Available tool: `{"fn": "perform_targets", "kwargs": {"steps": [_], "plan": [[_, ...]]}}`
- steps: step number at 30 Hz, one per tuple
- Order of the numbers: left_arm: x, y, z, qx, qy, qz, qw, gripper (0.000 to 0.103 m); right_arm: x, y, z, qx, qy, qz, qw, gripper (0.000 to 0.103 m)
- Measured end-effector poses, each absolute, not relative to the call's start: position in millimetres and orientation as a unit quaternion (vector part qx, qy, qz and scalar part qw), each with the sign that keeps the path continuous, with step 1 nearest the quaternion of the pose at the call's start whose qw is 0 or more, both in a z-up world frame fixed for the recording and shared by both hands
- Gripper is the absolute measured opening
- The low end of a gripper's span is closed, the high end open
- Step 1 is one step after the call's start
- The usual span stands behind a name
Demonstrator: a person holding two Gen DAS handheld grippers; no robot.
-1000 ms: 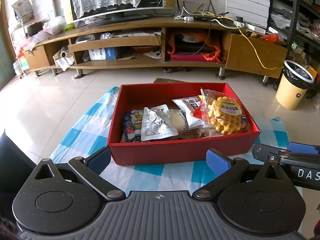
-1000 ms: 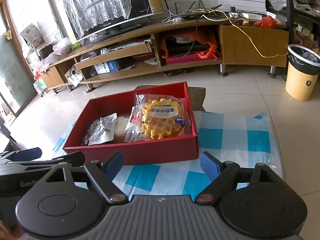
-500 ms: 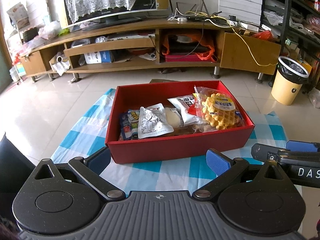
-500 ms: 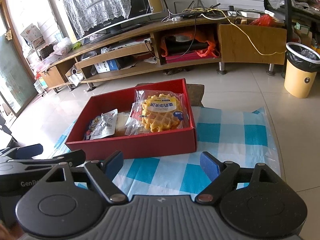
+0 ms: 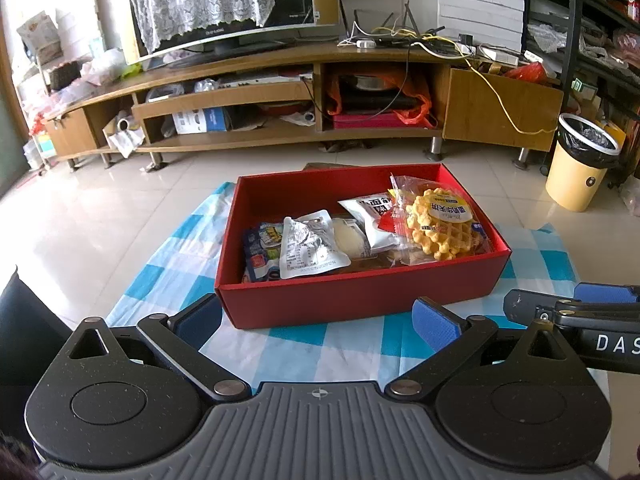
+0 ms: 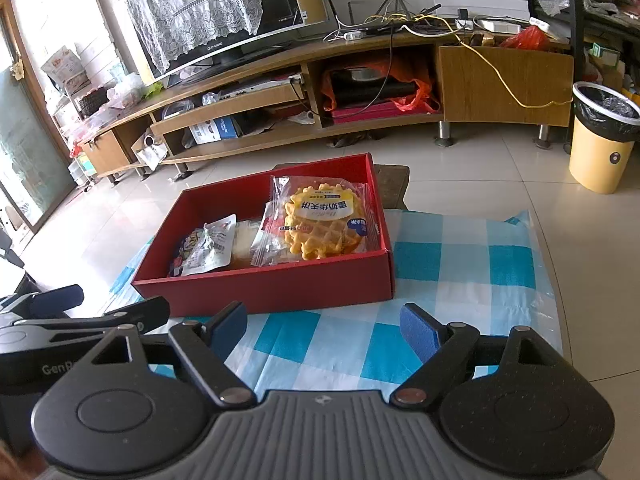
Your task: Organize snacks
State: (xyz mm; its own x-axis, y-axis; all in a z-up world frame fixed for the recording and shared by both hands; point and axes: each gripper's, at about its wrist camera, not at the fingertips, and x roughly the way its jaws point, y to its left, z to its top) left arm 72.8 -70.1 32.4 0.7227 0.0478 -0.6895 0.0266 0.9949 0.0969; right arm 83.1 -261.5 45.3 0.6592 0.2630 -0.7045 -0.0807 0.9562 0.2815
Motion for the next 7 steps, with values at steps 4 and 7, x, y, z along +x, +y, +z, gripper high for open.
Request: {"fn": "perform_targets", "kwargs": {"steps": [4,7], "plan": [[72.6,-69.8,32.5,0.048,0.374,0.005,0.926,0.103,82.5,-261.9,45.5,0.113,0.402,0.096,0.904,0.083],[71.7,-69.1,33.0,0.047,0.375,0.007,0.926,0.103,81.9,-262.3,45.4,0.114,0.401,0.095,0.904,0.084]]}}
